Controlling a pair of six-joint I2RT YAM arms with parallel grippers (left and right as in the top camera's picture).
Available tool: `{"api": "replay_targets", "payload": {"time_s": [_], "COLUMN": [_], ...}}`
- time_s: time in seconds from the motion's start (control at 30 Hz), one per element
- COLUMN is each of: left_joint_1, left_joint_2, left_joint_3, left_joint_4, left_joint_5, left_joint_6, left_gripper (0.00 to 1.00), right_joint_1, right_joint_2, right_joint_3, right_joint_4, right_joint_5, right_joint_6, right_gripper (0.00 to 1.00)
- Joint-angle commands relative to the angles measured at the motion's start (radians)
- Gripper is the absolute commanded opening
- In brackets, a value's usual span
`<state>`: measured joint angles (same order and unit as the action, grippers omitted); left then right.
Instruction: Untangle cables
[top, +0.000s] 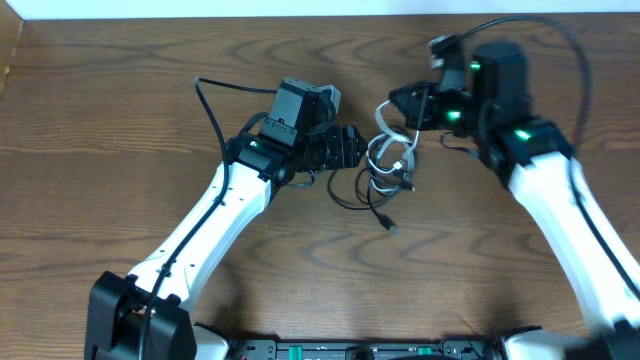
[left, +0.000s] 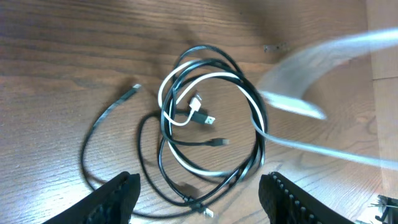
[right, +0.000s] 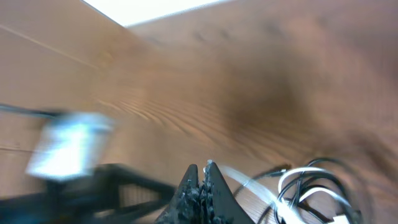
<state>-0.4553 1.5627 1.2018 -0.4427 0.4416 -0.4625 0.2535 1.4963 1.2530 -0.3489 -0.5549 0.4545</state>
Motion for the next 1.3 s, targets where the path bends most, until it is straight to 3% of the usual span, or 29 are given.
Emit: {"api": "replay_targets", "payload": {"time_s": [0.0,0.27,0.73,0.83,0.93,1.03,1.27], "left_joint_1": [0.001,-0.003,-0.064,-0.087,-0.130,-0.183,-0.304], "left_joint_2": [0.009,0.009,0.114,0.117,0.117,0.117,0.163], "left_joint_3": [0.011,0.008,-0.077,-0.077,-0.077,-0.077,-0.077], "left_joint_4": [-0.002,-0.014,0.048,0.052,0.072,0.082,0.181], "left_joint_5": [-0.010,0.017,0.155,0.180,0.155,0.036,-0.182], "left_joint_6": [0.025,0.024,0.026,0.082,0.122,0.122,0.149], "left_gripper": [0.66,0.66,0.64,0.63,0.63,0.63,0.63], "right_joint_1": [-0.016,-0.017,-0.017,-0.017,-0.019,-0.032,-0.115], "right_joint_2": [-0.146,-0.276,-0.273,-0.272,-0.269,-0.267,-0.268], "right_joint_3": [0.024,0.024,0.023,0.023,0.023,0.023,0.023], "right_joint_4": [-0.012,-0.102,-0.195,-0.245,-0.309,-0.354,-0.439], "right_joint_5": [-0.005,0.147,0.214,0.291,0.372,0.418,0.526], "right_joint_6": [0.074,0.136,0.132,0.115,0.104,0.068,0.033], "right_gripper": [0.01,0.01,0.01,0.01,0.18,0.36,0.41]}}
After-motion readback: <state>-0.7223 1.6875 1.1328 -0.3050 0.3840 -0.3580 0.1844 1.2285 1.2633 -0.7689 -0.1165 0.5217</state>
